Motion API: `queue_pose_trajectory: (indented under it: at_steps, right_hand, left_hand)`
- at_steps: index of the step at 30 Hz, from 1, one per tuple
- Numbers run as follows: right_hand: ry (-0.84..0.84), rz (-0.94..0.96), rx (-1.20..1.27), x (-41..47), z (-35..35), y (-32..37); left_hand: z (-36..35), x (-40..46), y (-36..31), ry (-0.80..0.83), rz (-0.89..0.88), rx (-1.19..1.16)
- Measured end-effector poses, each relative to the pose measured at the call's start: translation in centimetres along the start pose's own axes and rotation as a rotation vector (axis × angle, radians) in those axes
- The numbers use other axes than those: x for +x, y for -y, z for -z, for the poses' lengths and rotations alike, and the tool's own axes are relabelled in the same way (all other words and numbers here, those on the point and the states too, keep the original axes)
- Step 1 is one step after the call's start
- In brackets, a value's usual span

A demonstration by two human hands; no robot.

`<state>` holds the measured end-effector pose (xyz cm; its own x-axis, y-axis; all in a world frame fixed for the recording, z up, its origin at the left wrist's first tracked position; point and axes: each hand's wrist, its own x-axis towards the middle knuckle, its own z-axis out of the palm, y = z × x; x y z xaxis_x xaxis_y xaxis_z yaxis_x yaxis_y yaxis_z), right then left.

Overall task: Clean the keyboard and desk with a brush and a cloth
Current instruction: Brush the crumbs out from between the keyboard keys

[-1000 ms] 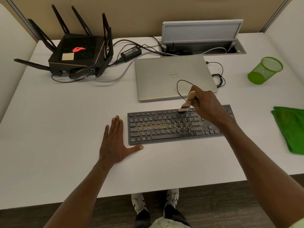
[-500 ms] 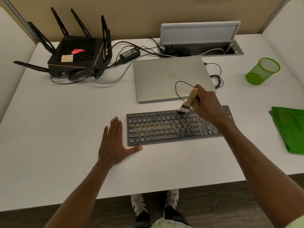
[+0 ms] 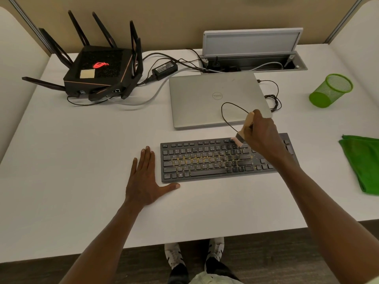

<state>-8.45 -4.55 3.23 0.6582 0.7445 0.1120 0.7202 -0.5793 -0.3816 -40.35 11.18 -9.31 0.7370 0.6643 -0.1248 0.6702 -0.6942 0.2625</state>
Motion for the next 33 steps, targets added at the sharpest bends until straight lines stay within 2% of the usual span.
queue_pose_trajectory:
  at_steps: [8, 14, 19, 25, 30, 33]
  right_hand:
    - [-0.041, -0.035, 0.097, 0.5, 0.2, 0.4]
    - [-0.067, -0.067, 0.053, -0.4, 0.3, -0.2]
    - [-0.066, -0.077, 0.148, 0.1, 0.3, 0.0]
    - [-0.077, -0.118, 0.025, -0.2, 1.3, -0.8]
    - [-0.068, -0.107, 0.14, 0.0, 0.6, -1.2]
    - [-0.077, -0.095, 0.092, -0.3, 0.6, -1.0]
  left_hand:
    - [0.0, 0.0, 0.0, -0.005, -0.008, -0.013]
    - [-0.1, 0.0, 0.1, -0.005, -0.012, -0.005]
    - [0.0, 0.0, 0.1, -0.003, -0.005, -0.009]
    - [-0.2, 0.0, 0.1, -0.019, -0.012, -0.016]
    - [-0.1, 0.0, 0.1, -0.011, -0.013, -0.011]
    - [-0.1, 0.0, 0.1, -0.012, -0.011, -0.008]
